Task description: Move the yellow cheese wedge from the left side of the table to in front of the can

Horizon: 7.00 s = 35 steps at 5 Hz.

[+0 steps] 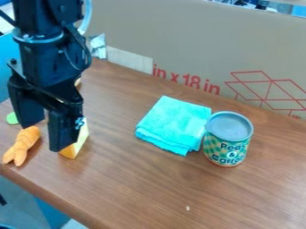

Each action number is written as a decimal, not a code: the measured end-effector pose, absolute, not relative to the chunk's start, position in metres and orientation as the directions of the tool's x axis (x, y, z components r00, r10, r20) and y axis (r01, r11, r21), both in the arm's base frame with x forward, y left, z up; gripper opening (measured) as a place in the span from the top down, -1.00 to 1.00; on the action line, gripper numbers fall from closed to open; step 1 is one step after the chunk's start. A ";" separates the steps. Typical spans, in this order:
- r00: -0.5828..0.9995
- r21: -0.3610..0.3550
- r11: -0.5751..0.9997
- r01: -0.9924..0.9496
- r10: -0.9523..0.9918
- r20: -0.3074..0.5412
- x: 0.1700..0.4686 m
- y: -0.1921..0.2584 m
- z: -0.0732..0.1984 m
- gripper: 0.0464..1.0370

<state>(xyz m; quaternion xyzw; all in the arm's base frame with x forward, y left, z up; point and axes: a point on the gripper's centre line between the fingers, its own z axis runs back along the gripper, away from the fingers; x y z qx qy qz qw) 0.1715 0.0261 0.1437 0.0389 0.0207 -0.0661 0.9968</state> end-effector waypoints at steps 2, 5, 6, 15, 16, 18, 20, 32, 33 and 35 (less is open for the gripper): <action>0.990 0.059 0.990 0.130 -0.126 -0.061 0.200 0.037 0.134 -0.93; 0.995 0.099 0.991 0.086 -0.090 0.031 0.238 0.077 0.123 -0.93; 0.995 0.130 0.988 0.079 -0.085 0.042 0.237 0.092 0.117 -0.93; 0.999 0.061 0.998 -0.006 0.008 -0.045 0.257 0.108 0.051 -0.27; 0.999 0.050 0.999 -0.005 0.007 -0.051 0.254 0.105 0.052 -0.18; 1.000 0.125 0.992 -0.004 0.001 0.023 0.245 0.079 0.099 -0.18; 0.975 0.087 0.974 0.208 -0.213 0.054 0.241 -0.015 0.133 -0.18; 0.851 0.061 0.849 0.525 -0.525 -0.021 0.227 -0.171 0.093 -0.94; 0.907 0.032 0.910 0.413 -0.414 0.070 0.216 -0.124 0.129 -0.94; 0.999 0.259 0.966 0.017 -0.029 0.045 0.208 -0.029 0.147 -0.94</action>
